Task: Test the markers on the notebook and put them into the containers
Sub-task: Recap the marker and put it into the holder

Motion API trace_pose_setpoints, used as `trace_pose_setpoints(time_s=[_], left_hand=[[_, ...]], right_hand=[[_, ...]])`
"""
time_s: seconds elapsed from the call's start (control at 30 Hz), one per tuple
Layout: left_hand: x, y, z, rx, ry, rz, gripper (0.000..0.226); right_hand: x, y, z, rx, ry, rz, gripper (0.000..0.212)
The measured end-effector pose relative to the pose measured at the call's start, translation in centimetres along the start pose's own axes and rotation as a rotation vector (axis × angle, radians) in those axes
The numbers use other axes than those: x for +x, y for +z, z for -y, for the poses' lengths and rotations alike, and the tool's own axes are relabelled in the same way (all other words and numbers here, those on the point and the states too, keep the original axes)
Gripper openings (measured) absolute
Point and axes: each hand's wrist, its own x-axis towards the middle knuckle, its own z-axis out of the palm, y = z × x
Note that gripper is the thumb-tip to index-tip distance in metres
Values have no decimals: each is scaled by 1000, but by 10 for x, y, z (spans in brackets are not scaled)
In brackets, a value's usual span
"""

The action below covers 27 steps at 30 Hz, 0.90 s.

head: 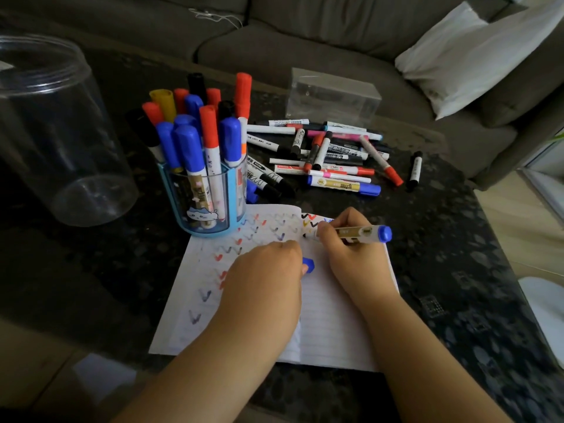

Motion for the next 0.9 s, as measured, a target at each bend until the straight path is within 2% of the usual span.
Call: trace_pose_setpoints(time_s=[0.3, 0.47, 0.57, 0.67, 0.77, 0.83, 0.9], left_hand=[[0, -1, 0, 5, -6, 13, 23], [1, -2, 1, -1, -15, 54, 24], [-1, -2, 2, -53, -17, 17, 25], [-3, -4, 3, -235, -48, -84, 27], [-3, -8, 7, -469, -90, -147, 23], [-1, -11, 11, -657, -155, -124, 20], [1, -15, 14, -883, -214, -50, 19]], right_hand=[[1, -2, -2, -12, 23, -5, 21], [3, 0, -5, 3, 29, -67, 31], [5, -1, -8, -4, 52, -81, 29], [5, -4, -11, 106, 157, -82, 25], [8, -11, -4, 338, 319, -78, 25], [8, -20, 8, 469, 388, -15, 24], [4, -32, 23, 593, 365, 67, 20]])
